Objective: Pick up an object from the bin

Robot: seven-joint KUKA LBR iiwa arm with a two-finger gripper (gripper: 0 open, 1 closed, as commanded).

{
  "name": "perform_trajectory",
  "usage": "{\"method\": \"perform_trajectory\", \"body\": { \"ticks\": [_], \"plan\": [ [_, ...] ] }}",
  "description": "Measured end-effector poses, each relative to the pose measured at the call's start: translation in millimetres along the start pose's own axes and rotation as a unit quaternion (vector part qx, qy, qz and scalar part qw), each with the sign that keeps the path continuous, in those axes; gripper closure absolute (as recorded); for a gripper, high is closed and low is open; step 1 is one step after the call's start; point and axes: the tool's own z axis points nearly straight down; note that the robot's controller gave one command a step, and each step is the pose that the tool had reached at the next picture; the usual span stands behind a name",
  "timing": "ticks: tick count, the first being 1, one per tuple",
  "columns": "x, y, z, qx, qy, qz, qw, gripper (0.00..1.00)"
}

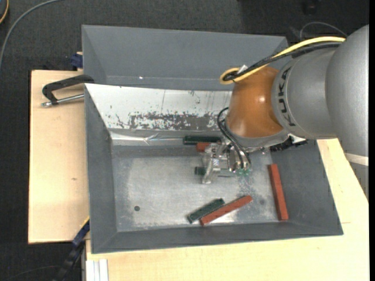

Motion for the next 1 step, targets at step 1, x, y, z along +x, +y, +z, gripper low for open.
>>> {"method": "perform_trajectory", "body": {
  "ticks": [1],
  "plan": [
    [17.3,-4.3,-183.0,0.0,-0.0049,-0.218,0.976,1.0]
  ]
}}
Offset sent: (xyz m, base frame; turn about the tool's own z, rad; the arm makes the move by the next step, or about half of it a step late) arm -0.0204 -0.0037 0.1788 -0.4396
